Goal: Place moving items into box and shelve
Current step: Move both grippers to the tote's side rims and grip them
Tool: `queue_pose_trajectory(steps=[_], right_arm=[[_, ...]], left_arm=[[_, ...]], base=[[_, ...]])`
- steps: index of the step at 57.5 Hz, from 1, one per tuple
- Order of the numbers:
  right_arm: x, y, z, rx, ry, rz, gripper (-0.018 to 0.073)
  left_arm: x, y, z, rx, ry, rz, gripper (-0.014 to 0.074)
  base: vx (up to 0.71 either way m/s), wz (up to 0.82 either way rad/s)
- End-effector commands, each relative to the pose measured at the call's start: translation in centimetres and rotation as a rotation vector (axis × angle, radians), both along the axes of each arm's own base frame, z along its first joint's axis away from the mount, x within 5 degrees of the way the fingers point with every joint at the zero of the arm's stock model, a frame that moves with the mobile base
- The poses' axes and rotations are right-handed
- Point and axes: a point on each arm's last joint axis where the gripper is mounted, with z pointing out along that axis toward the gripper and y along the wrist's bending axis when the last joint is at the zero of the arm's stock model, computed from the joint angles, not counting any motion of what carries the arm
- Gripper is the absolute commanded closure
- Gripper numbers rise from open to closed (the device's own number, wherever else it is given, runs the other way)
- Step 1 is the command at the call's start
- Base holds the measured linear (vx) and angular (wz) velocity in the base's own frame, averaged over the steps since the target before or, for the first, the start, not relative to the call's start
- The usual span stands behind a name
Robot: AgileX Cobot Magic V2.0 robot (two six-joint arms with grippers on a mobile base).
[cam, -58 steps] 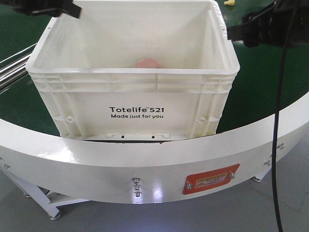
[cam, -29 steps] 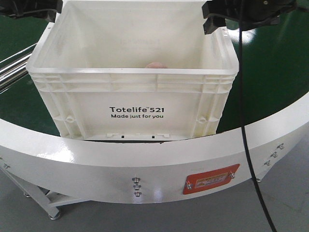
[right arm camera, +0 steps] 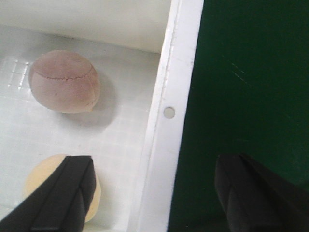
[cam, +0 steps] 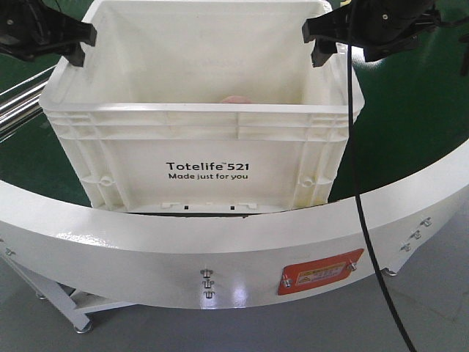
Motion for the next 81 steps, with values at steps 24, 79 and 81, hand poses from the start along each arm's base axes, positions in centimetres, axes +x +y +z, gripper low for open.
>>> queue_pose_trajectory(steps=[24,79,81], right_arm=[[0.7,0.8,0.6,0.008,-0.079,-0.069,-0.0008],[0.6,0.4,0.4,-0.004,-0.052,-0.119,0.0298],[0.6,0.4,0.4,-0.004,-0.052,-0.119,0.0321]], left_arm=[[-0.5,-0.3,2.1,-0.04,-0.071,-0.009,0.0043],[-0.7,-0.6,1.9,-0.056,-0.042,-0.041,0.0174],[-0.7,-0.6,1.9,-0.056,-0.042,-0.041,0.0195]], base=[[0.0,0.0],[0.0,0.0],[0.0,0.0]])
